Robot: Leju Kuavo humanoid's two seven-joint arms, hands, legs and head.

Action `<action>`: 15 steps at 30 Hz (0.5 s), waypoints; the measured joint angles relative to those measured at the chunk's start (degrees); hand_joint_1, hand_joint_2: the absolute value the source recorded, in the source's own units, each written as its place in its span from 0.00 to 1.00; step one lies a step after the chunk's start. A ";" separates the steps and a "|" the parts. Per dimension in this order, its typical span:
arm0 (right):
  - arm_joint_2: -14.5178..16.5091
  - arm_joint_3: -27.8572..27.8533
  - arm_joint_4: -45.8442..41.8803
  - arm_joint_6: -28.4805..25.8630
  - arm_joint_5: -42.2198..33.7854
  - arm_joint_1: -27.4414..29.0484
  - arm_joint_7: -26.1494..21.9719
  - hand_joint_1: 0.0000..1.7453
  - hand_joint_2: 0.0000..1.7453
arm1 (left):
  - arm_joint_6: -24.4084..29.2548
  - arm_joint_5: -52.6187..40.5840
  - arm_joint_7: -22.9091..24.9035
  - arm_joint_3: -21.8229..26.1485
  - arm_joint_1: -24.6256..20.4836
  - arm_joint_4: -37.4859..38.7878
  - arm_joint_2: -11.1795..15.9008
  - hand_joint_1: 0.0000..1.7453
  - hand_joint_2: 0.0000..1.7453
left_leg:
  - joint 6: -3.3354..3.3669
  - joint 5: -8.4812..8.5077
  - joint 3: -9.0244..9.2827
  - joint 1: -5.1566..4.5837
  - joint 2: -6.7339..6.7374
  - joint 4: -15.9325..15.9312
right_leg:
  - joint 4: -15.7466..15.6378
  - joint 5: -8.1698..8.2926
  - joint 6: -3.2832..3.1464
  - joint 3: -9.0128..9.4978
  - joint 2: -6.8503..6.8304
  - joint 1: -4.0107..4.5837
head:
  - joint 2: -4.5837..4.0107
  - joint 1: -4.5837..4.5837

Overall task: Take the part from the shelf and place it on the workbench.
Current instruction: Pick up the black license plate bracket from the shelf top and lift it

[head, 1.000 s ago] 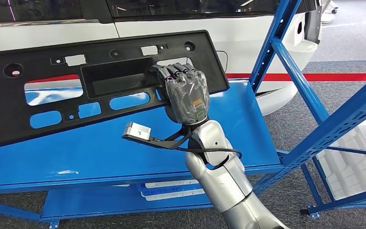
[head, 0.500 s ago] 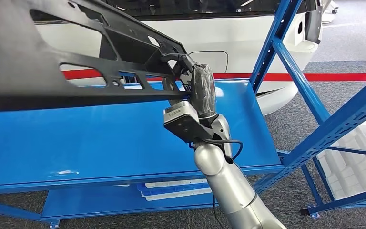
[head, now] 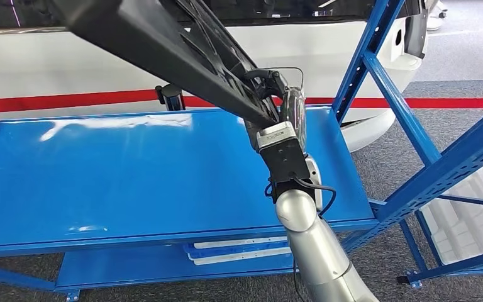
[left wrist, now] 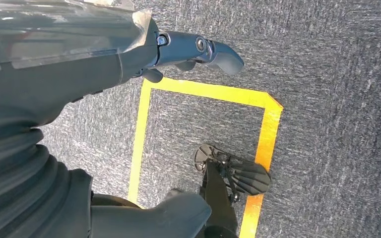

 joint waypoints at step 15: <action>-0.32 -0.39 0.05 0.52 -0.49 0.54 0.22 1.00 1.00 | -0.15 -0.13 0.03 -0.27 -0.12 0.02 -0.07 0.00 1.00 | -3.32 -9.96 -6.64 0.92 -0.30 16.41 | -15.53 9.54 -1.66 4.70 0.35 0.12 | 0.00 -0.18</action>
